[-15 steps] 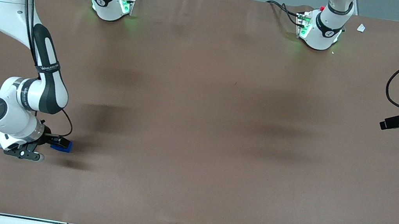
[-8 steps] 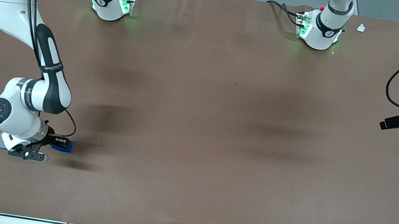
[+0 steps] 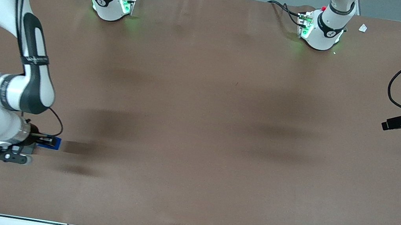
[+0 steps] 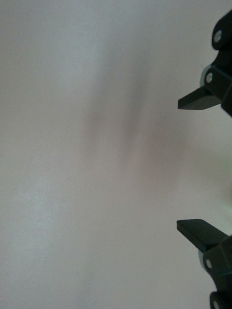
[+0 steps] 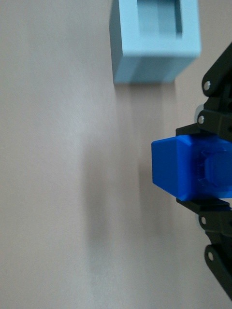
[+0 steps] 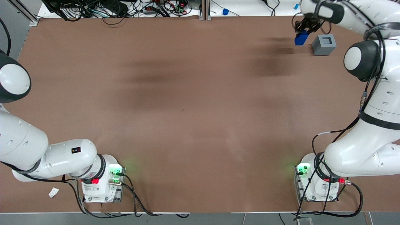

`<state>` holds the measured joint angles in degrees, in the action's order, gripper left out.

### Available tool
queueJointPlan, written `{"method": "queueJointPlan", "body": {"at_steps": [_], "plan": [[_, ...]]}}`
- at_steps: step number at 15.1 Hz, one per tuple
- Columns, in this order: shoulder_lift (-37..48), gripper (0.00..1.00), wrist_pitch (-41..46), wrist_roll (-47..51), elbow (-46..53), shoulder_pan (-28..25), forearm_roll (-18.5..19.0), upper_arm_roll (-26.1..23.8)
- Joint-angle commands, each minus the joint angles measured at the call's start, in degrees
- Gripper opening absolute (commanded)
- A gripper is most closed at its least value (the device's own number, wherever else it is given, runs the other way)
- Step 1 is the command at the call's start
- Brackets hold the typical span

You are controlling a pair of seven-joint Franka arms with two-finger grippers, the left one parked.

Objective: Insert blue part into gray base with right arm
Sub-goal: 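Carry the blue block over the gray base's recess with the right gripper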

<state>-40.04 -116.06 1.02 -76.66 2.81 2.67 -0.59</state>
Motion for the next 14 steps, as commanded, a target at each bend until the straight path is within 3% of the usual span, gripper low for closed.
{"method": "queueJointPlan", "body": {"at_steps": [1,7,14], "plan": [[0.8,0.01,1.1,-6.1,0.5,3.9,0.8,-0.6],[0.0,0.01,-0.9,-10.8,1.7,10.6,-0.9,-0.9],[-2.8,0.01,-5.1,-12.6,1.3,12.5,-1.9,-0.7]]}}
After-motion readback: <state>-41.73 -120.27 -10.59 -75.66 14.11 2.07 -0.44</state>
